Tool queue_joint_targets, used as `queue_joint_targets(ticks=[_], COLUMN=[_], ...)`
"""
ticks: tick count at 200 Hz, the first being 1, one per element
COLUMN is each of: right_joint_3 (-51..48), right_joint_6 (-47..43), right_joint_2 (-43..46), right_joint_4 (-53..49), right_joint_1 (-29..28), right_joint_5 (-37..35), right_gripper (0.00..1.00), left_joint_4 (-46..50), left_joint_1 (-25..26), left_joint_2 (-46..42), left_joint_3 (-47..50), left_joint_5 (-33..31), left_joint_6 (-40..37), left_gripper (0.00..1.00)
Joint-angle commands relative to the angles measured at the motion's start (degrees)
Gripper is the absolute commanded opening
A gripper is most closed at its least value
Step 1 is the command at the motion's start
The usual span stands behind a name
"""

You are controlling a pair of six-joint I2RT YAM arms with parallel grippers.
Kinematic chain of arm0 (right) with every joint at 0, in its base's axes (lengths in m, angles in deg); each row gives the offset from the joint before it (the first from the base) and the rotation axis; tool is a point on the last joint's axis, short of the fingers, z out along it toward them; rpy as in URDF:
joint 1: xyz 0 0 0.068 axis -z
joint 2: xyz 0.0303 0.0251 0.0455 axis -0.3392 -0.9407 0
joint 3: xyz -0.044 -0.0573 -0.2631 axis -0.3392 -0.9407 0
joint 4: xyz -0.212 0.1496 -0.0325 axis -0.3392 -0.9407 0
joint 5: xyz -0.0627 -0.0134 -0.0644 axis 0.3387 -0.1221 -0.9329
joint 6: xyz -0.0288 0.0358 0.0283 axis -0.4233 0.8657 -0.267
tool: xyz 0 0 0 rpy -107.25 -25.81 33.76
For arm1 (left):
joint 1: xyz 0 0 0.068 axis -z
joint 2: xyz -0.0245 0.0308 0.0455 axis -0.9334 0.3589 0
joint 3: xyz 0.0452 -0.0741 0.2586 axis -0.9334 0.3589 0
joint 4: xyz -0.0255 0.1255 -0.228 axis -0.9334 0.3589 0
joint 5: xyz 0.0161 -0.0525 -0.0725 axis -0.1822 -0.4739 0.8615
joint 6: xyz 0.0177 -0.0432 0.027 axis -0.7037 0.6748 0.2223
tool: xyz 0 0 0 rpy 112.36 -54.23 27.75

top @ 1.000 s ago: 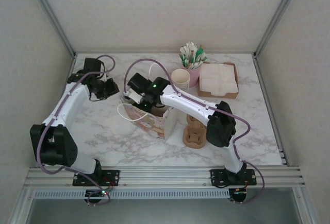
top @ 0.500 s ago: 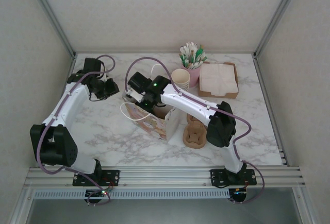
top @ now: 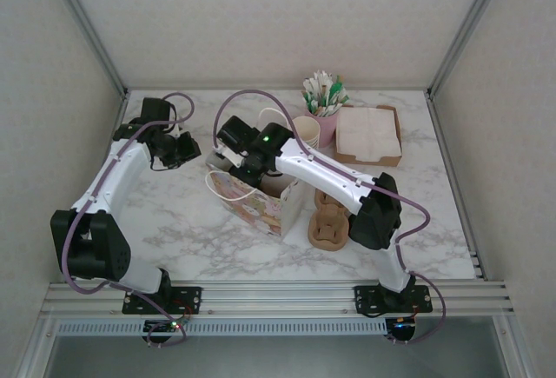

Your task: Pack the takeout coffee

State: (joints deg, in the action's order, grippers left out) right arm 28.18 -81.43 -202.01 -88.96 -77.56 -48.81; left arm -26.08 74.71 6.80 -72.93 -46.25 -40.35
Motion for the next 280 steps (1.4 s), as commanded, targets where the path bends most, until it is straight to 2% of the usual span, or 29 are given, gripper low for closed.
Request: queue_joint_targets(ticks=[1,118,193,244,280], right_joint_3=[0.66,-3.52,-8.07,-5.60,2.26], right_joint_6=[0.56,0.34,0.78,0.90,1.78], right_joint_2=[0.83,-7.58,-8.97,-8.15,-5.28], right_joint_4=[-2.54,-4.29,-5.11,-6.44,-7.84], right_joint_1=[0.26,0.26,-0.22,-1.05,-1.02], right_joint_5=[-1.48,0.96,-3.29,-4.09,-4.15], right_gripper=[0.58,0.57,0.57,0.57,0.57], left_joint_4=[0.54,0.62,0.57,0.48,0.54], left_joint_1=[-0.03,-0.09,-0.05,-0.06,-0.08], left_joint_2=[-1.03,-0.70,-0.77,-0.77,-0.77], left_joint_3=[0.53,0.54,0.53,0.53,0.53], left_joint_5=[0.81,0.66,0.76,0.69,0.73], left_joint_6=[-0.55,-0.54,-0.50,-0.51,-0.51], left_gripper=[0.18,0.18,0.18,0.18,0.18])
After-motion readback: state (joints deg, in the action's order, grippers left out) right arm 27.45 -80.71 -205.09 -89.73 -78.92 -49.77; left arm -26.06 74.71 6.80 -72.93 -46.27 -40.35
